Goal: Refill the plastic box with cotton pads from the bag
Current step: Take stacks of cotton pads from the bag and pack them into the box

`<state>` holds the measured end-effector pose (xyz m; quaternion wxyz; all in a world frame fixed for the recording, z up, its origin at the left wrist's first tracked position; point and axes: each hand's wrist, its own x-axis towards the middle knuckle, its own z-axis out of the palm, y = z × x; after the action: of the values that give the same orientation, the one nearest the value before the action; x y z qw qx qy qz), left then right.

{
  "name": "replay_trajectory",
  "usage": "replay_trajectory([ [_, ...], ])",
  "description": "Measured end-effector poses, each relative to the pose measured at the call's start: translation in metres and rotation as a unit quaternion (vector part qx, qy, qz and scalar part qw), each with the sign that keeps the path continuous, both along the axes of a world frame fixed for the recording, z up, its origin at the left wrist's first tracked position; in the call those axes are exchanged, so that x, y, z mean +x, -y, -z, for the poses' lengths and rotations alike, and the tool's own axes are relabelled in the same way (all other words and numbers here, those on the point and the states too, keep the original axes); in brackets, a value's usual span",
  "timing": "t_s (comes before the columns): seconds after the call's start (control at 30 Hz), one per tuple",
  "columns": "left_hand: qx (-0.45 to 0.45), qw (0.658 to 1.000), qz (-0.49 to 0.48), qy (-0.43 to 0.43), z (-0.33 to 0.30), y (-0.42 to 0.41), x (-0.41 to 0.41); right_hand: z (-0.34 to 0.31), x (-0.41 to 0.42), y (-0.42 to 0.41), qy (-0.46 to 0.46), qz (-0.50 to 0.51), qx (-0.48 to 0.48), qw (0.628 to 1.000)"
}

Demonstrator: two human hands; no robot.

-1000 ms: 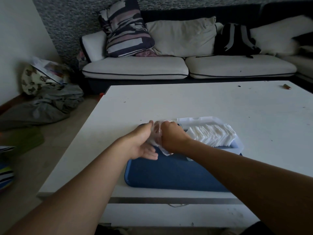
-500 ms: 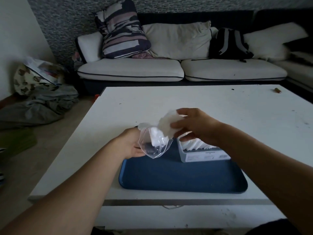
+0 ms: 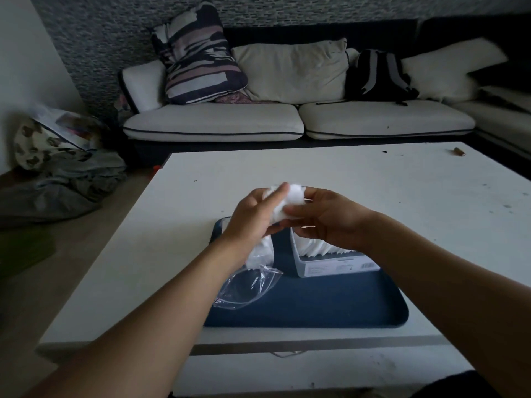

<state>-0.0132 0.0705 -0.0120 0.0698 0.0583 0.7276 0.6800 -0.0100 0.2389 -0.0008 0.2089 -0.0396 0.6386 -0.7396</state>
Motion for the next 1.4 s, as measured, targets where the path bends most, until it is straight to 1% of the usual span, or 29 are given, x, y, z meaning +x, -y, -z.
replay_trajectory([
  [0.07, 0.001, 1.000, 0.000, -0.002, 0.005, -0.004, 0.001, 0.002, -0.001, 0.000, -0.022, 0.010, 0.002, 1.000],
  [0.17, 0.020, 0.999, -0.033, -0.018, 0.009, 0.001, -0.003, 0.003, -0.004, -0.003, -0.057, 0.041, 0.047, 0.996],
  [0.27, 0.038, 0.998, -0.038, -0.021, 0.010, 0.006, -0.007, 0.005, -0.005, -0.006, -0.068, 0.053, 0.061, 0.994],
  [0.4, 0.009, 0.998, -0.035, -0.052, 0.011, 0.011, -0.007, 0.009, -0.006, -0.009, -0.089, 0.046, 0.088, 0.991],
  [0.47, 0.041, 0.999, -0.012, -0.034, 0.009, 0.011, -0.006, 0.009, -0.007, -0.009, -0.116, 0.045, 0.103, 0.987],
  [0.53, 0.080, 0.997, -0.011, -0.005, 0.005, 0.010, -0.006, 0.007, -0.006, -0.010, -0.145, 0.056, 0.110, 0.982],
  [0.63, 0.096, 0.995, -0.016, -0.020, 0.002, 0.010, -0.006, 0.003, -0.005, -0.010, -0.175, 0.064, 0.106, 0.977],
  [0.7, 0.087, 0.996, 0.003, -0.035, 0.004, 0.012, -0.005, 0.002, -0.005, -0.010, -0.188, 0.062, 0.101, 0.975],
  [0.8, 0.008, 0.998, 0.005, -0.057, 0.009, 0.012, -0.006, 0.001, -0.003, -0.009, -0.202, 0.052, 0.107, 0.972],
  [0.87, -0.003, 0.998, 0.001, -0.060, 0.012, 0.011, -0.006, 0.002, -0.002, -0.008, -0.208, 0.046, 0.130, 0.968],
  [0.97, -0.009, 0.998, -0.009, -0.054, 0.009, 0.010, -0.004, 0.003, -0.004, -0.007, -0.219, 0.069, 0.177, 0.957],
  [1.0, -0.007, 0.999, -0.005, -0.048, 0.006, 0.010, -0.003, 0.002, -0.006, -0.007, -0.219, 0.073, 0.180, 0.956],
  [1.1, 0.025, 0.999, 0.006, -0.019, -0.001, 0.002, -0.001, -0.002, -0.007, -0.003, -0.202, 0.041, 0.149, 0.967],
  [1.23, 0.101, 0.994, -0.031, 0.032, -0.005, -0.015, -0.001, -0.001, -0.003, 0.009, -0.171, -0.004, 0.172, 0.970],
  [1.33, 0.187, 0.976, -0.066, 0.087, -0.006, -0.024, -0.005, 0.000, 0.000, 0.019, -0.159, 0.010, 0.179, 0.971],
  [1.4, 0.224, 0.965, -0.075, 0.117, -0.006, -0.028, -0.007, 0.000, 0.000, 0.023, -0.163, 0.031, 0.191, 0.967],
])
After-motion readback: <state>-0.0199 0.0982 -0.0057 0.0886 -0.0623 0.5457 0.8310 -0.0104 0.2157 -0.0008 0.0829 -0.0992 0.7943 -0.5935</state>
